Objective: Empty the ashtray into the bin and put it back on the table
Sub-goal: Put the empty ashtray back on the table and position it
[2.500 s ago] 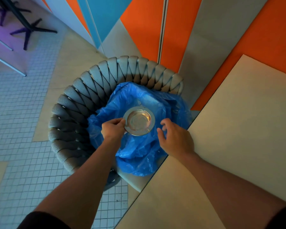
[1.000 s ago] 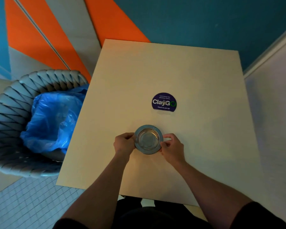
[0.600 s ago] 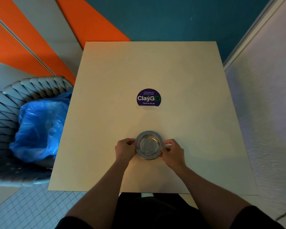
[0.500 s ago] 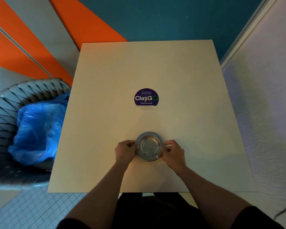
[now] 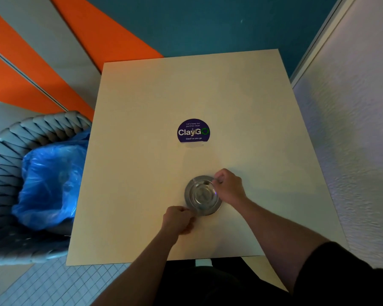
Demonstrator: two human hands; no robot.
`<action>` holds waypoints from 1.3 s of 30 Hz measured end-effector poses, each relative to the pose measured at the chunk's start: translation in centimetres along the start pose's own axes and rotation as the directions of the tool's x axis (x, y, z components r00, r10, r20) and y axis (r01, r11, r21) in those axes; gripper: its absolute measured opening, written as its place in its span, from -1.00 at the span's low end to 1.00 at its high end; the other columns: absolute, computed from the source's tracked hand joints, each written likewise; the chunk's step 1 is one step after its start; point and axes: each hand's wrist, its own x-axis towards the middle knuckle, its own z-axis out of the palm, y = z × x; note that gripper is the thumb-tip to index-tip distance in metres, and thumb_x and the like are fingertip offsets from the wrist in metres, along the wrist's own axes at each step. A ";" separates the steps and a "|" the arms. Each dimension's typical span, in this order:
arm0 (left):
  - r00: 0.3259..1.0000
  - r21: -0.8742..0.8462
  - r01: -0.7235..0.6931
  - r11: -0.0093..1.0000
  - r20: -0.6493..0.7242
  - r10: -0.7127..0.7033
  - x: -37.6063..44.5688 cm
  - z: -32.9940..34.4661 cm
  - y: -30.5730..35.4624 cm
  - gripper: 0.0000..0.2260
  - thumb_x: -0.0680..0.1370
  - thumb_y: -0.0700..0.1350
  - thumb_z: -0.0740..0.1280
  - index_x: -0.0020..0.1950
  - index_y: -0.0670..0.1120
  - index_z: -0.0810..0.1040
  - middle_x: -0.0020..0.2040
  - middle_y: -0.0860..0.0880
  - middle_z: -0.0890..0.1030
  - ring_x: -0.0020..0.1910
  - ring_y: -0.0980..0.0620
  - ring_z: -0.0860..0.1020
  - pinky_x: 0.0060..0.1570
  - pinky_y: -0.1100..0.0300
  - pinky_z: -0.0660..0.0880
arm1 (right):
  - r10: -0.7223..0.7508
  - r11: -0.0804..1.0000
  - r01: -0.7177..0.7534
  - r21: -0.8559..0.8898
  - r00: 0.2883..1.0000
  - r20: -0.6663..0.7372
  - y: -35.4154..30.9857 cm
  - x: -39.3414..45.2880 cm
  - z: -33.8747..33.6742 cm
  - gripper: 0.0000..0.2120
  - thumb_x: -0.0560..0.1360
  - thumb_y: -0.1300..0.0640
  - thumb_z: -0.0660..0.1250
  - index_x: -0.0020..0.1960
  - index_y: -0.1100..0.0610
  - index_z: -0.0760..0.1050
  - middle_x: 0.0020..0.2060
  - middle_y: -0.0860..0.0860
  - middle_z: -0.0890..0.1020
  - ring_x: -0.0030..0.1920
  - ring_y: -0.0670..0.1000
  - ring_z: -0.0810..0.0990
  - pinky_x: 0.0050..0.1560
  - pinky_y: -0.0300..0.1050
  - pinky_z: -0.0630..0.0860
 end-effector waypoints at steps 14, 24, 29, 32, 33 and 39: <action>0.964 0.161 -0.245 0.956 -0.065 0.258 3.8 -1.9 6.2 -0.91 0.40 -0.03 0.50 -0.14 0.01 0.68 -0.23 -0.01 0.70 -0.32 0.01 0.66 -0.30 0.16 0.64 | 0.234 0.972 -0.234 0.009 0.968 -0.087 3.4 -3.9 1.5 -0.83 0.47 -0.11 0.31 -0.15 -0.02 0.50 -0.17 0.00 0.65 -0.17 0.07 0.56 -0.16 -0.11 0.43; 0.982 0.107 -0.167 0.980 -0.074 0.176 3.0 -2.5 3.3 -0.93 0.40 -0.16 0.52 -0.25 -0.10 0.66 -0.41 -0.09 0.68 -0.50 0.01 0.57 -0.34 0.10 0.63 | 0.155 0.988 -0.153 0.026 0.983 -0.094 1.2 -0.8 0.7 -0.90 0.45 0.04 0.33 -0.06 0.01 0.57 -0.10 -0.01 0.69 -0.05 0.05 0.63 -0.09 -0.19 0.45; 0.994 0.071 -0.097 0.993 -0.039 0.100 2.5 -2.2 2.0 -0.93 0.44 -0.18 0.50 -0.20 -0.15 0.65 -0.41 -0.11 0.67 -0.49 0.00 0.57 -0.35 0.13 0.61 | 0.074 0.997 -0.074 0.000 0.995 -0.064 -0.6 1.1 0.9 -0.92 0.47 0.15 0.30 -0.08 0.03 0.56 -0.09 -0.02 0.68 -0.17 -0.04 0.57 -0.19 -0.28 0.40; 0.997 0.104 -0.070 0.992 -0.019 0.073 2.3 -2.5 2.0 -0.92 0.43 -0.14 0.50 -0.19 -0.14 0.66 -0.34 -0.12 0.70 -0.44 0.00 0.61 -0.32 0.12 0.64 | 0.033 0.999 -0.033 -0.014 0.999 -0.015 -1.2 1.7 0.9 -0.88 0.48 0.16 0.32 0.00 0.07 0.57 -0.06 -0.02 0.67 -0.08 -0.02 0.60 -0.08 -0.28 0.41; 0.996 0.113 -0.077 0.991 -0.039 0.082 2.3 -2.6 2.1 -0.91 0.42 -0.13 0.50 -0.20 -0.14 0.67 -0.34 -0.12 0.71 -0.43 -0.01 0.62 -0.31 0.10 0.66 | 0.029 1.000 -0.029 -0.007 1.000 -0.006 -1.3 1.7 0.8 -0.87 0.48 0.15 0.32 0.01 0.08 0.57 -0.07 -0.02 0.67 -0.06 -0.01 0.61 -0.05 -0.27 0.41; 0.964 0.086 -0.182 0.979 -0.180 0.195 2.6 -2.9 3.8 -0.93 0.42 -0.08 0.43 -0.18 -0.06 0.65 -0.35 -0.06 0.70 -0.43 0.00 0.63 -0.31 0.12 0.64 | 0.095 0.996 -0.094 0.005 0.995 -0.022 0.8 -0.2 0.0 -0.89 0.44 0.07 0.32 -0.06 0.06 0.56 -0.17 -0.05 0.64 -0.11 -0.01 0.59 -0.16 -0.22 0.39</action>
